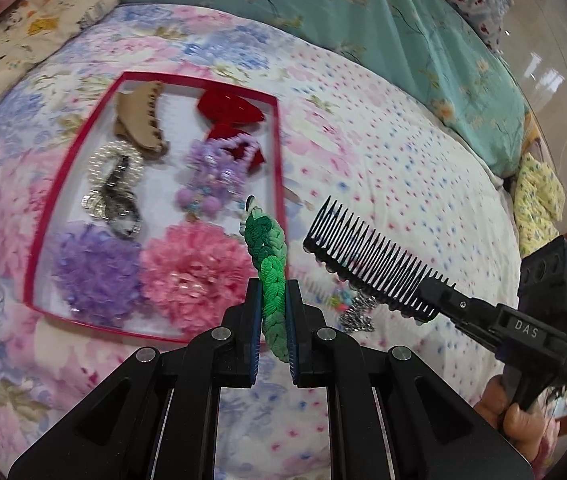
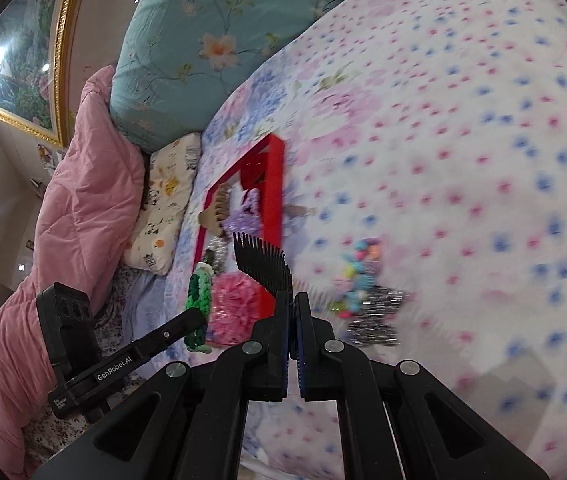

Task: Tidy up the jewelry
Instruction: 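Carry the green hair tie and black comb into the box with both tools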

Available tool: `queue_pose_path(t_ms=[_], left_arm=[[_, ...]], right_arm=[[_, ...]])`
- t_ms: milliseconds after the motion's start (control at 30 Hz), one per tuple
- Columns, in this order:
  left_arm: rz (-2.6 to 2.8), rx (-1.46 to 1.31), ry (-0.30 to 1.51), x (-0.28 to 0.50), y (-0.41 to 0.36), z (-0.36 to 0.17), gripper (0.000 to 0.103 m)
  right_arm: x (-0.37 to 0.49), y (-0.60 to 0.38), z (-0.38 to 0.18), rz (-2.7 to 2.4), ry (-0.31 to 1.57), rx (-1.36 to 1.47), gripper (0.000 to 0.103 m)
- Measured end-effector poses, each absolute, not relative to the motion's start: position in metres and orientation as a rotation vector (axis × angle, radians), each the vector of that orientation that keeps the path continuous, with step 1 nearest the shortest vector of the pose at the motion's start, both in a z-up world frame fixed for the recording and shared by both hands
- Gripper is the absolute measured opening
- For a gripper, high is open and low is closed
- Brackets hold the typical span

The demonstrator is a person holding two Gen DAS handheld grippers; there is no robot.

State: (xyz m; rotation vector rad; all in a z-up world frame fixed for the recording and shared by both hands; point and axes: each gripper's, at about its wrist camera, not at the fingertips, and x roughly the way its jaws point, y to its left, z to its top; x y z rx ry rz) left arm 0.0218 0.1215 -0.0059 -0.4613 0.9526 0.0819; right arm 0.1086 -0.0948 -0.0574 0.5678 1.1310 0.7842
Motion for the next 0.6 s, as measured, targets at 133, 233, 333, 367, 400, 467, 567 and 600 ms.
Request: queue_pose_path(t_ms=[133, 233, 333, 367, 400, 467, 567, 600], left_arm=[[0.114, -0.478, 0.933, 0.017, 0.139, -0.003, 0.009], [0.135, -0.489, 0.925, 0.015, 0.149, -0.002, 0.009], [0.152, -0.499, 0.920, 0.014, 0.161, -0.003, 0.009], [0.157, -0.499, 0.918, 0.013, 0.163, -0.003, 0.009], [0.162, -0.497, 0.916, 0.013, 0.166, -0.003, 0.009], [0.171, -0.498, 0.912, 0.013, 0.171, -0.003, 0.009], [0.183, -0.492, 0.910, 0.014, 0.179, -0.003, 0.009], [0.188, -0.489, 0.910, 0.016, 0.182, -0.004, 0.009]], right_arm=[[0.109, -0.072, -0.052, 0.811, 1.119, 0.571, 0.002], [0.110, -0.060, -0.053, 0.824, 1.125, 0.585, 0.003], [0.110, -0.047, -0.055, 0.830, 1.135, 0.585, 0.003], [0.110, -0.045, -0.057, 0.833, 1.138, 0.590, 0.003], [0.110, -0.042, -0.058, 0.834, 1.139, 0.598, 0.003], [0.112, -0.036, -0.059, 0.833, 1.143, 0.614, 0.003], [0.115, -0.029, -0.063, 0.832, 1.150, 0.656, 0.003], [0.116, -0.027, -0.064, 0.828, 1.149, 0.670, 0.003]])
